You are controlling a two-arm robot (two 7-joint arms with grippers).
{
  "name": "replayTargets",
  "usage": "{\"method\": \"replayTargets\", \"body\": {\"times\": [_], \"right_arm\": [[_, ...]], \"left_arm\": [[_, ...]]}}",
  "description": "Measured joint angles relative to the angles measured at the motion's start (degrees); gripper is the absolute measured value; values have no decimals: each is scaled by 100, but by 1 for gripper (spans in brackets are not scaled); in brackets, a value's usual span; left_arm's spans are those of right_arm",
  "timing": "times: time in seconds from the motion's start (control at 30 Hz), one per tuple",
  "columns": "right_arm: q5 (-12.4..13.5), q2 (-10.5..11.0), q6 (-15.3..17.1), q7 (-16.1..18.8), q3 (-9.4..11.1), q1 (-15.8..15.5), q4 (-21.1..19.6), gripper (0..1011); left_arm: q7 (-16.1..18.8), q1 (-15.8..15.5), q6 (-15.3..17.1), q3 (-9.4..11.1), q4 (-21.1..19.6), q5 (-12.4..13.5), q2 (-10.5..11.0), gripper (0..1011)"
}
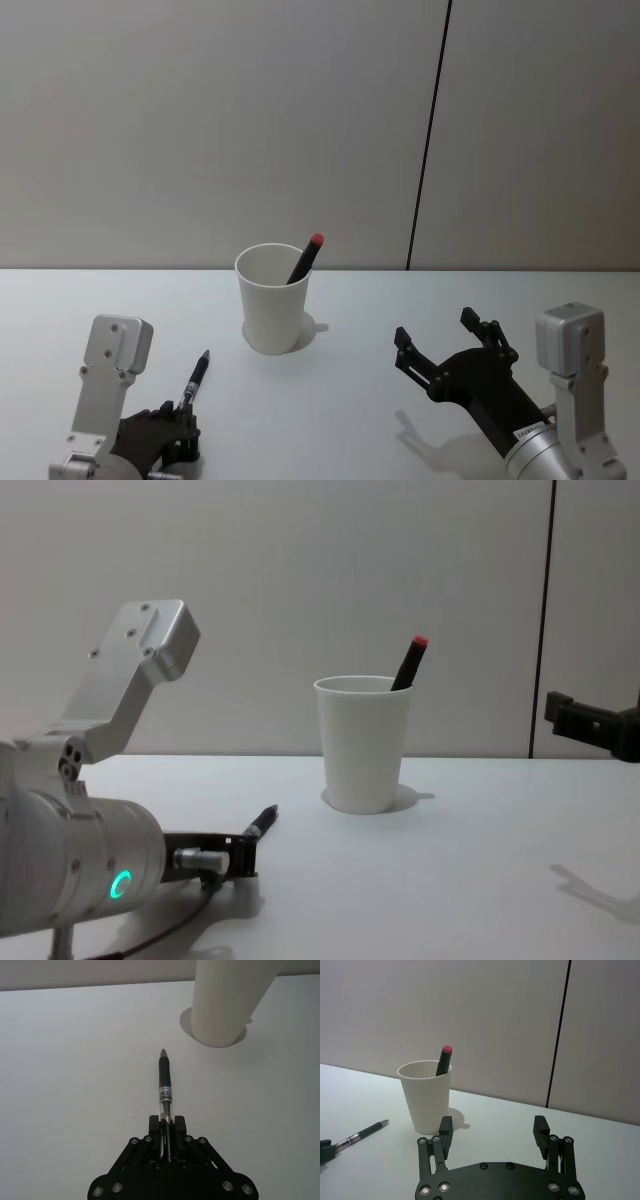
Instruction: Place the pen into the pen holder.
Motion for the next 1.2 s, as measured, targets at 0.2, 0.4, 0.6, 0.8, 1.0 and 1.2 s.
{"method": "replayTargets", "body": {"times": [0.2, 0.4, 0.6, 0.8, 1.0, 1.2], "right_arm": [[0, 0, 0, 0, 0, 0, 0, 1001], [0, 0, 0, 0, 0, 1, 0, 1001], [0, 0, 0, 0, 0, 0, 0, 1001], [0, 0, 0, 0, 0, 0, 0, 1001], [0, 0, 0, 0, 0, 0, 0, 1001], [0, 0, 0, 0, 0, 0, 0, 1001]], "left_arm": [[-2, -2, 3, -1, 0, 3, 3, 180], [-8, -1, 1, -6, 0, 5, 3, 180], [-54, 50, -169, -30, 4, -2, -6, 180], [-129, 128, -590, -98, -11, -7, -29, 180], [-223, 239, -1092, -190, -58, -2, -43, 180], [-330, 338, -1578, -270, -109, 1, -48, 180]]}}
